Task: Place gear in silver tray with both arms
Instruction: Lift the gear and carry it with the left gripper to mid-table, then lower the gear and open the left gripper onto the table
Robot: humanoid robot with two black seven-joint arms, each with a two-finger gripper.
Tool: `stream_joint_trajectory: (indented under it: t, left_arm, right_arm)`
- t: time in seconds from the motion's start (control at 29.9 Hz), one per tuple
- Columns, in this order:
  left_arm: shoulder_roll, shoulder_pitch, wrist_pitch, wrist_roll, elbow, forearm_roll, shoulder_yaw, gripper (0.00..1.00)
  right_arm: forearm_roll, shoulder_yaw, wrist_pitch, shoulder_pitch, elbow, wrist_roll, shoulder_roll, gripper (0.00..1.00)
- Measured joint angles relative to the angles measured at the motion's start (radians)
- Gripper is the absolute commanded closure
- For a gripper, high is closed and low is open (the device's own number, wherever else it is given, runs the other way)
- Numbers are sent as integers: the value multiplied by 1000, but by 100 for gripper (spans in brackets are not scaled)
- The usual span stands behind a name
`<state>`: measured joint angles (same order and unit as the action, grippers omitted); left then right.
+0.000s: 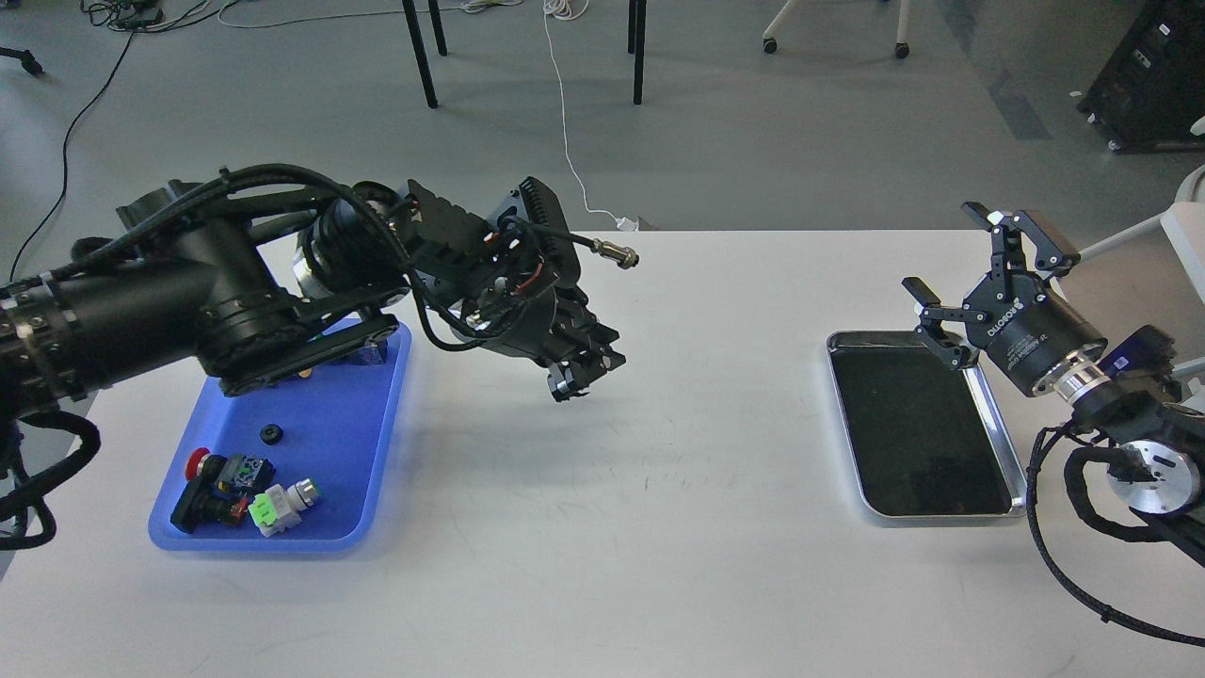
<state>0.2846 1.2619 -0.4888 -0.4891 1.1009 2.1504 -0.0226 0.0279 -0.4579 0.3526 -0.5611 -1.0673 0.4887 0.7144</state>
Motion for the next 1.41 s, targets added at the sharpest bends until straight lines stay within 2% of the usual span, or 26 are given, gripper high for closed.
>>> stream_joint_trajectory:
  t: [0.17,0.43,0.84,1.1,1.17,1.24,1.27,1.41]
  left_arm:
    - [-151,23,0,0,-130,5,101,79]
    - [-273,18,0,0,-175,5,146,78]
    - [-285,4,0,0,-230,3,244,78]
    - [-285,-10,0,0,-232,0,254,75]
    - [-285,-16,0,0,-236,1,254,69]
    - [-285,-18,0,0,-242,1,254,45]
    - [-285,-19,0,0,-244,1,254,37]
    - [-285,-19,0,0,-252,-3,254,24]
  right_arm:
    - [0,-1,0,4,0,0,4,1]
    - [0,-2,0,4,1,0,4,1]
    - [0,-2,0,4,3,0,3,1]
    - [0,-2,-1,4,2,0,3,1]
    - [0,-2,-1,4,1,0,4,1]
    - [0,-3,-1,4,1,0,5,1]
    - [0,-3,-1,4,1,0,5,1]
    - [0,-4,-1,4,0,0,5,1]
